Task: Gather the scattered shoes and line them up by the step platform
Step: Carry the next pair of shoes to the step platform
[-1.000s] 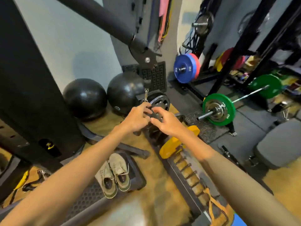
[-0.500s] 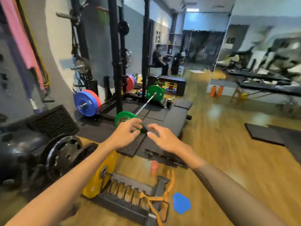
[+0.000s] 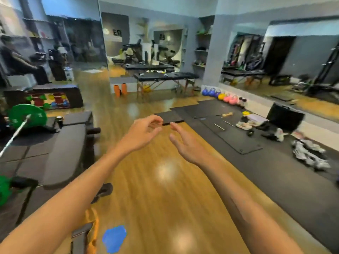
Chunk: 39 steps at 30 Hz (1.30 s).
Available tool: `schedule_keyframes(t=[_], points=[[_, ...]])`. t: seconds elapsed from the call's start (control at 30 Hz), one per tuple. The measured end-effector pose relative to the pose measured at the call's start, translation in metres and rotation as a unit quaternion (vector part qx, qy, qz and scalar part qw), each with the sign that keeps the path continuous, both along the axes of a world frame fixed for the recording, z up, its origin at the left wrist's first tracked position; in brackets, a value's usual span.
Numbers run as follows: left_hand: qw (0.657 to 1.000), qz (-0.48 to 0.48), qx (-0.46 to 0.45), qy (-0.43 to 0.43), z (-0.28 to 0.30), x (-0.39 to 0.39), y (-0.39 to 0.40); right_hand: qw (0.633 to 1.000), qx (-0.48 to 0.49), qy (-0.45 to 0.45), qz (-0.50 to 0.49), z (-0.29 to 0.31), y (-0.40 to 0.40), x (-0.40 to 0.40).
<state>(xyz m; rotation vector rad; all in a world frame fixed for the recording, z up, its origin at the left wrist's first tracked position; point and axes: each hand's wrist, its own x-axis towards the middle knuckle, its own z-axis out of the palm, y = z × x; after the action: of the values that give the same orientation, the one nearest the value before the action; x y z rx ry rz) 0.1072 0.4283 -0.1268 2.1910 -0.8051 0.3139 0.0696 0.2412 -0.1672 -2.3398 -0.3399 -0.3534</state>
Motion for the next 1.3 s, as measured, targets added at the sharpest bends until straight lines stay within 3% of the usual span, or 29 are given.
schedule_keyframes(t=[0.3,0.47,0.7,1.0,1.3], points=[[0.972,-0.187,0.117,-0.079,-0.027,0.165,-0.225,0.985,-0.076,0.013,-0.152,-0.004,-0.206,0.11],[0.959,-0.263,0.095,-0.04,-0.018,0.249,-0.347,0.968,-0.048,0.026,-0.244,-0.003,-0.311,0.157],[0.927,-0.368,0.068,0.018,-0.05,0.304,-0.529,0.944,-0.041,0.039,-0.326,-0.03,-0.469,0.193],[0.899,-0.425,0.109,-0.002,-0.08,0.346,-0.788,0.926,-0.029,0.045,-0.373,-0.057,-0.715,0.211],[0.899,-0.415,0.136,-0.033,-0.081,0.424,-0.989,0.921,-0.033,0.075,-0.38,-0.056,-0.924,0.283]])
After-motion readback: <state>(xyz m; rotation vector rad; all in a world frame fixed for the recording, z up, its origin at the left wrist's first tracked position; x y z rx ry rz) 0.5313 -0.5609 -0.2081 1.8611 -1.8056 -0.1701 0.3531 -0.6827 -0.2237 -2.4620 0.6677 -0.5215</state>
